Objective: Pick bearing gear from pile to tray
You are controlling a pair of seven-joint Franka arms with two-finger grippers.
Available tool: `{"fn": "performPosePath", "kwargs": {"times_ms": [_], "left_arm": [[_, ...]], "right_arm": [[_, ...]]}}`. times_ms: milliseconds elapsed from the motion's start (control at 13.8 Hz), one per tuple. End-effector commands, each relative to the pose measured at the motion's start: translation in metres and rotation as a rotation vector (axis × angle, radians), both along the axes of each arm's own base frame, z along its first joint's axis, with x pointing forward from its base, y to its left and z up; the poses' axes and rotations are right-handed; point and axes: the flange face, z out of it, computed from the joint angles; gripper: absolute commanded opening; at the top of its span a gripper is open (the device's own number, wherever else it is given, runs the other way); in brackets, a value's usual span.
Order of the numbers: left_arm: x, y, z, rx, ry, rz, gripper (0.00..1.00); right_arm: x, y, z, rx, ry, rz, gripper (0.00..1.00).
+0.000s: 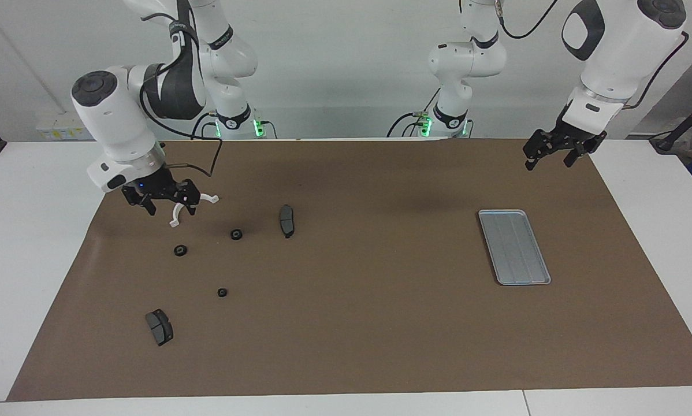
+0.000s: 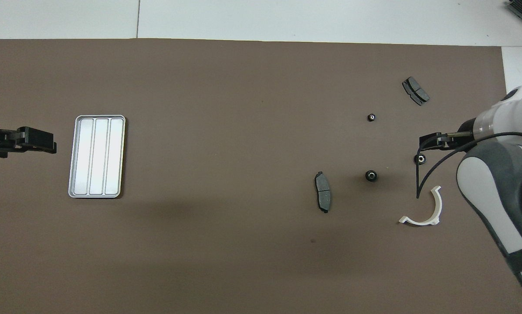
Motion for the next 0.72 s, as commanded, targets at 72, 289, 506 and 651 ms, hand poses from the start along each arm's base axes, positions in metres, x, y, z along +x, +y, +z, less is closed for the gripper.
{"fn": "performPosePath", "kwargs": {"times_ms": [72,289,506,651], "left_arm": [[-0.008,0.001,0.002,-0.012,0.0,-0.007,1.0],[-0.009,0.0,0.002,-0.014,0.0,-0.007,1.0],[-0.008,0.001,0.002,-0.012,0.0,-0.007,1.0],[-0.009,0.0,0.002,-0.012,0.0,-0.009,1.0]], "right_arm": [[0.005,-0.017,-0.048,0.022,-0.017,0.011,1.0],[0.009,-0.022,-0.078,0.025,-0.022,0.003,1.0],[0.007,-0.029,-0.105,0.026,-0.019,-0.003,1.0],[0.01,-0.032,-0.117,0.026,-0.025,0.022,1.0]]}}
